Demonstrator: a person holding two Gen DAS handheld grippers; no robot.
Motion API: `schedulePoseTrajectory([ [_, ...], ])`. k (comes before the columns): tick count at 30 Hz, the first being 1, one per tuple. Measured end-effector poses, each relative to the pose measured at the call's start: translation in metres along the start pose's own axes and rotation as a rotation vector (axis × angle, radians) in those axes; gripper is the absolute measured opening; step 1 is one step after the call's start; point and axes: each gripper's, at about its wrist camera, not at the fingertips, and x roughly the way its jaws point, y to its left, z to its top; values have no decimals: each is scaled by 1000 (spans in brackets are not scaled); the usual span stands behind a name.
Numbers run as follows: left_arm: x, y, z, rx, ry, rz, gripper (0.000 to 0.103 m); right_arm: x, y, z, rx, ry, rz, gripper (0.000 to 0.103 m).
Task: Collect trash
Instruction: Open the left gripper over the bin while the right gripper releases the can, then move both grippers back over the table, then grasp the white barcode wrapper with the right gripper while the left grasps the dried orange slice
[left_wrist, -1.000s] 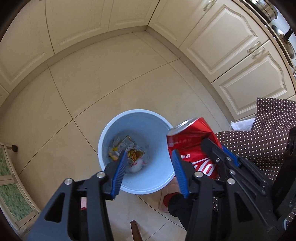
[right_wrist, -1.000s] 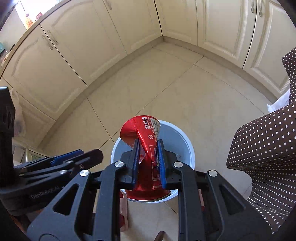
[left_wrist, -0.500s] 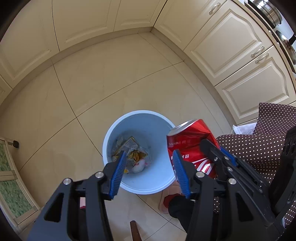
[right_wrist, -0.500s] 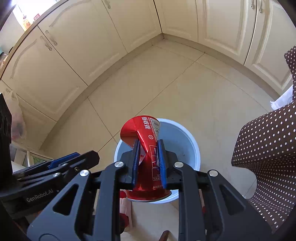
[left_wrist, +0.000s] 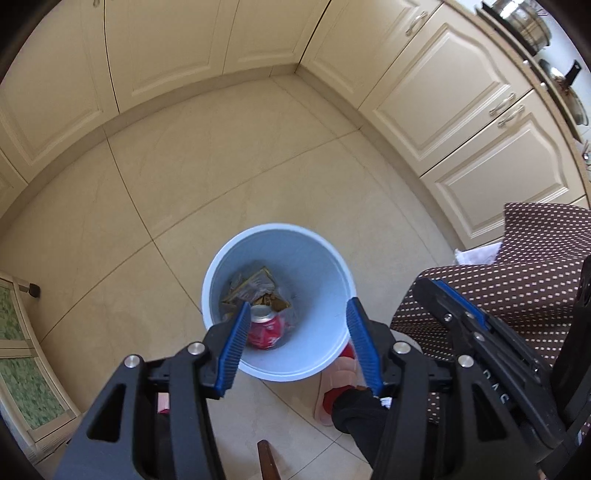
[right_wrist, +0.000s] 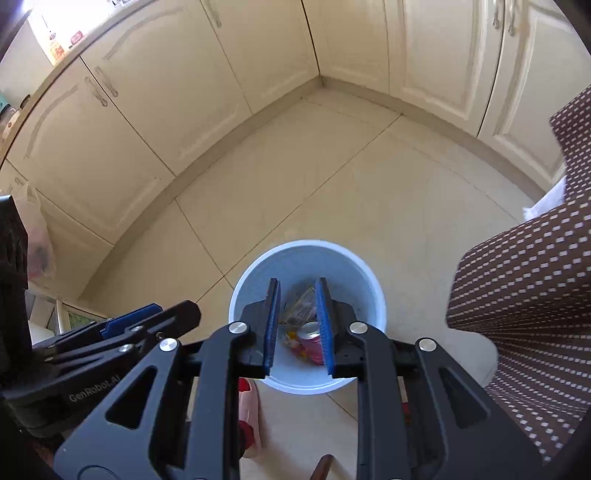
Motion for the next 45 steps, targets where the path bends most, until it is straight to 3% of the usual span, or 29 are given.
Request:
schedulePoseTrajectory([
  [8,-87,-62,-11,88,-150,-81,53,-111,-12,4,-21,-160,-31,21],
  [16,-193,-175,-46,296,-334,-180,60,-257,-41,-9,-65,-344,-143,22],
  [21,-224,-248,-77,438,-361,-238,60,-345,-89,-34,-10,-451,-227,46],
  [26,-229,-313,-109,569,-354,-262,61,-413,-153,-72,93,-514,-383,54],
  [30,-220,-357,-128,642,-326,-272,61,-429,-212,-95,231,-477,-450,60],
  [37,-204,-400,-149,704,-282,-264,61,-406,-281,-96,394,-342,-323,60],
  [42,-197,-413,-146,704,-273,-260,61,-401,-300,-87,471,-352,-237,60],
  [44,-196,-415,-145,704,-268,-262,61,-395,-304,-81,480,-345,-241,52],
  [45,-195,-418,-144,706,-266,-262,61,-394,-308,-80,485,-344,-250,42],
])
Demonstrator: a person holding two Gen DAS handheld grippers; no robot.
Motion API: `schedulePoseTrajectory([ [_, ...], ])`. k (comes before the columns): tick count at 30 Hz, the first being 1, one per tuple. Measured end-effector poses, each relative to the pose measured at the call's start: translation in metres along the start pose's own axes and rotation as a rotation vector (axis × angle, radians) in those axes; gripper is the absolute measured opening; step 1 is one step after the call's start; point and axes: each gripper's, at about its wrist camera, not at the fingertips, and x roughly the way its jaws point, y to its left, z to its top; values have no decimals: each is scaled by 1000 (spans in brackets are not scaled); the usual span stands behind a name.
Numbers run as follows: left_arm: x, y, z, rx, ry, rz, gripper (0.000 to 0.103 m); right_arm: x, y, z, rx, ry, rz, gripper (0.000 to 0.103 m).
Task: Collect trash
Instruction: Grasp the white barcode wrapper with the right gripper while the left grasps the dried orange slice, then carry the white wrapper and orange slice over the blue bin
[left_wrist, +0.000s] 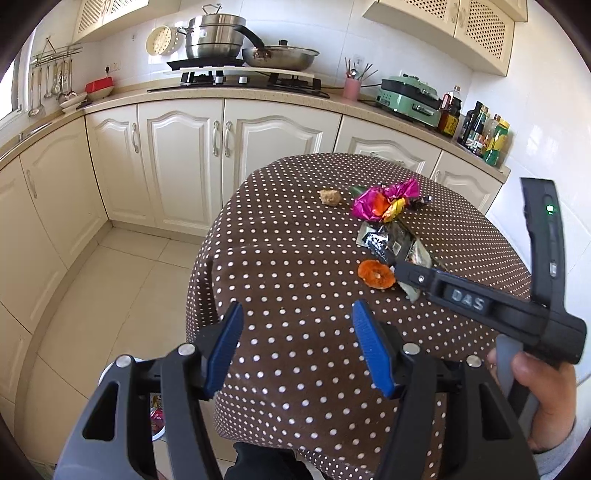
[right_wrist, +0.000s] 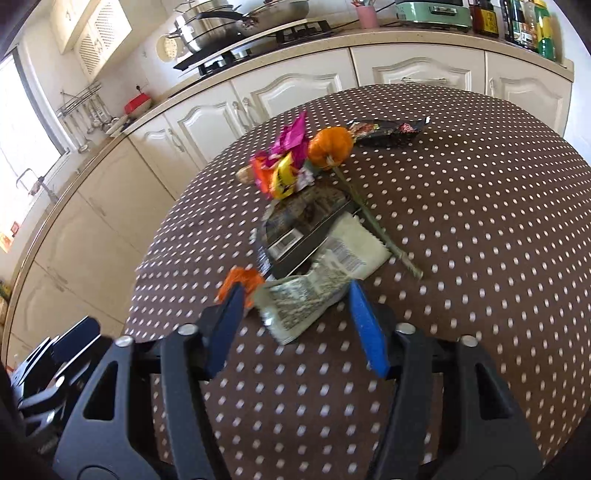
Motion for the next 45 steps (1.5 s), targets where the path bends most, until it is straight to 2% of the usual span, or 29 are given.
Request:
schedulePoseTrajectory([
  [1,2,-2,1,5,1,-2,61,1,-2,3,-1,0,-12,33],
  [2,3,-4,2,8,1,-3,61,2,0,3,-6,1,-16,32],
  [3,5,-7,3,14,3,-8,61,5,-1,6,-10,4,-8,25],
  [4,7,-10,4,19,4,-13,61,3,-4,6,-14,1,-8,12],
  [9,22,-33,9,63,31,-64,61,-14,-19,5,-18,-49,-17,9],
  [14,47,-55,14,102,78,-79,61,-27,-24,3,-43,-95,-13,8],
  [21,82,-68,22,99,117,-79,60,-30,-38,0,-29,-79,21,8],
  [22,84,-70,23,105,113,-72,59,-30,-38,0,-32,-79,21,8],
  [23,86,-72,23,118,111,-62,47,-31,-37,-1,-34,-79,22,8],
  [24,89,-76,24,139,111,-40,39,-31,-37,-1,-36,-78,26,7],
  [28,88,-80,23,168,100,-26,37,-31,-35,0,-39,-82,34,7],
  [34,67,-66,21,121,62,-59,37,-47,-30,-6,-61,-139,15,6],
  [40,41,-50,15,98,28,-61,37,-58,-16,-20,-111,-124,6,6],
  [43,32,-44,9,89,21,-59,37,-56,-9,-27,-143,-100,-72,6],
  [45,32,-43,8,85,26,-57,37,-51,-8,-27,-130,-101,-88,8],
])
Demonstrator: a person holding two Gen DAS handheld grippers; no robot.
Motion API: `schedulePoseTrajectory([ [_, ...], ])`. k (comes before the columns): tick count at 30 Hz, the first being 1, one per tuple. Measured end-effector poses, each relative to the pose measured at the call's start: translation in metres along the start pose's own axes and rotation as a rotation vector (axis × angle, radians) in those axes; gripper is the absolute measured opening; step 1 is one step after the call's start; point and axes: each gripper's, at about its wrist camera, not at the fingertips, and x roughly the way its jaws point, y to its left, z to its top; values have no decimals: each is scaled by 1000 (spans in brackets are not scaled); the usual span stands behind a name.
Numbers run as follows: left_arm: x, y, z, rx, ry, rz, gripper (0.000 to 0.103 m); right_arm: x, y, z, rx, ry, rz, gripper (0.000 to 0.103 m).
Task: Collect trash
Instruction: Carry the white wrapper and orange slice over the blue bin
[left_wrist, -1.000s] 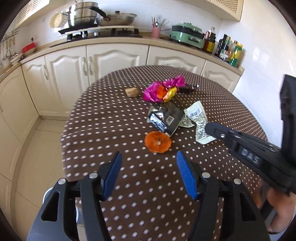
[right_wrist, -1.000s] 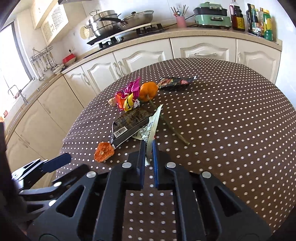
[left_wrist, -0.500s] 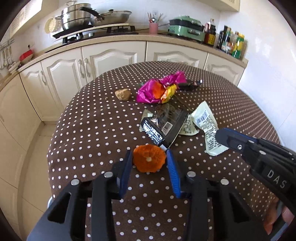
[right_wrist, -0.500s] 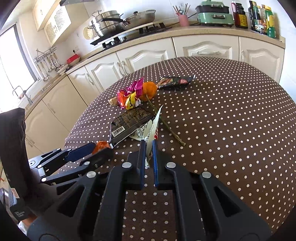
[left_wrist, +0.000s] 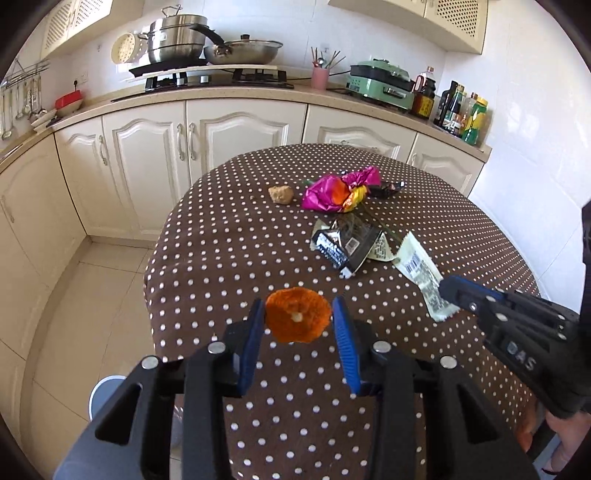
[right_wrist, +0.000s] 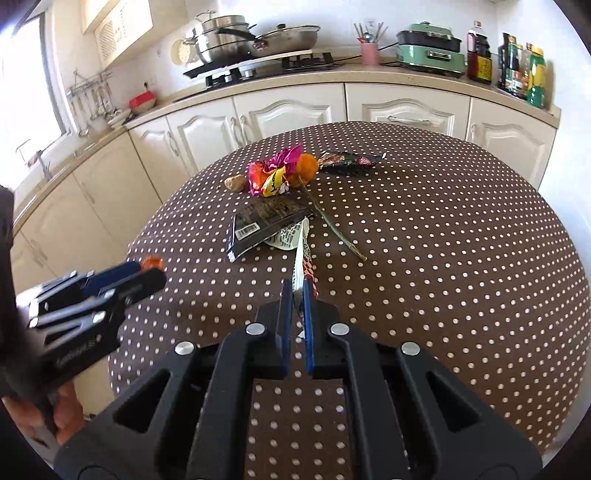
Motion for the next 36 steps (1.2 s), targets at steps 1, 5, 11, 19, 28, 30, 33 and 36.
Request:
schedulePoseTrajectory([
  [1,0,-1,-1,-1,3,2,37,3,1,0,-2,5,-25,13],
  [5,-1,-3,-4,-1,1,3,37,19,-1,6,12,56,-59,45],
  [11,-3,0,-5,-14,-5,1,37,39,-8,12,13,114,-48,23],
  [19,-29,24,-10,-51,-51,-29,37,-8,11,6,-4,-33,-3,15],
  [28,-69,97,-31,-153,-110,-7,37,-29,119,8,-148,-90,164,15],
  [30,-74,121,-40,-180,-110,20,37,-20,146,4,-185,-65,200,15],
  [33,-80,164,-60,-230,-96,78,37,6,194,-7,-240,-5,261,15],
  [36,-81,211,-86,-299,-68,135,37,35,241,-22,-297,60,310,15],
])
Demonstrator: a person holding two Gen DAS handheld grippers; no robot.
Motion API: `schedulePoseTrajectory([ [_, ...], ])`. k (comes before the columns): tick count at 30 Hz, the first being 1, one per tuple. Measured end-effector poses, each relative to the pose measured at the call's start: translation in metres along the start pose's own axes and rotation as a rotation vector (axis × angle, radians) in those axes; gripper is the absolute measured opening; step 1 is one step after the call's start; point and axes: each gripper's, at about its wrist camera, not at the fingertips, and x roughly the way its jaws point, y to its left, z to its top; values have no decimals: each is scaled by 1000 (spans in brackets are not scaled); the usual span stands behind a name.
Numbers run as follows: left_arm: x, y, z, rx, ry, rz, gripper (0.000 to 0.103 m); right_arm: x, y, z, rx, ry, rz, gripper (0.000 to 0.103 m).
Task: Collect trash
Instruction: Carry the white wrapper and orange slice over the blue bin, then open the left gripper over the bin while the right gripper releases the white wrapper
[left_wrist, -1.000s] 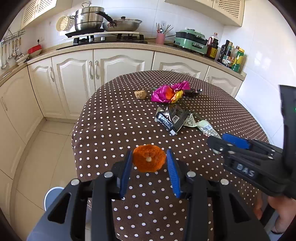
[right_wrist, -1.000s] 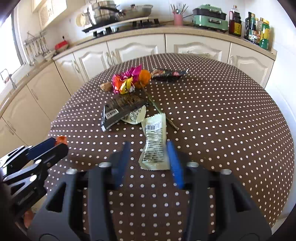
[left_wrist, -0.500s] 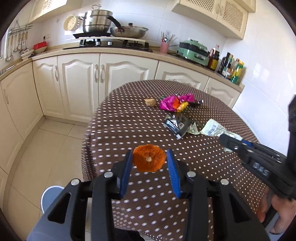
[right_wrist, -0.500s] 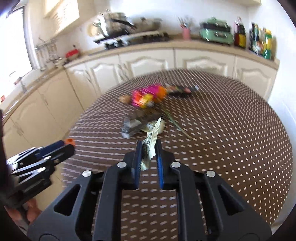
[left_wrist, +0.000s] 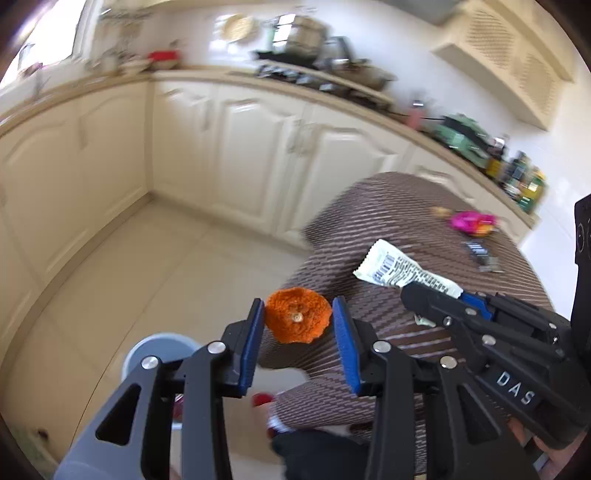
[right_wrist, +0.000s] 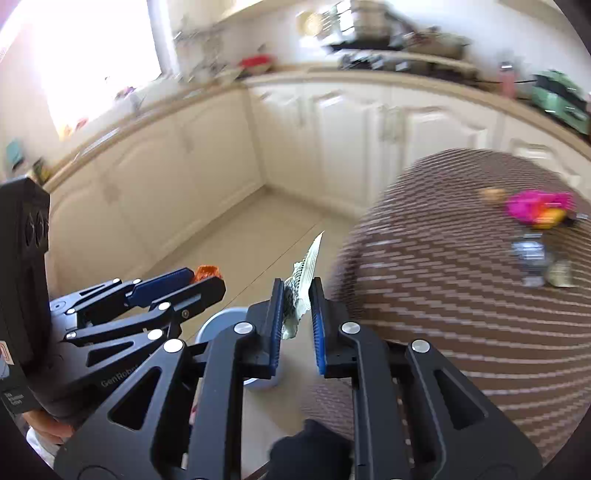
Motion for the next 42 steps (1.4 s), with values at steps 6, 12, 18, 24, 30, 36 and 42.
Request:
schedulePoseTrajectory([
  [6,29,100,-30,-130,91,136,37,97,61,-11,-66,145,82,15],
  [12,72,178,-64,-240,214,217,37,183,109,-34,-125,291,128,15],
  [18,107,221,-72,-295,255,254,37,244,127,-50,-121,367,143,15],
  [24,130,245,-81,-366,245,219,39,270,128,-63,-113,407,125,15],
  [30,138,245,-88,-378,266,215,48,288,131,-68,-91,432,119,15],
  [36,136,247,-95,-390,280,225,48,298,137,-73,-95,442,128,15],
  [42,135,254,-99,-404,281,235,48,303,141,-75,-94,447,130,15],
])
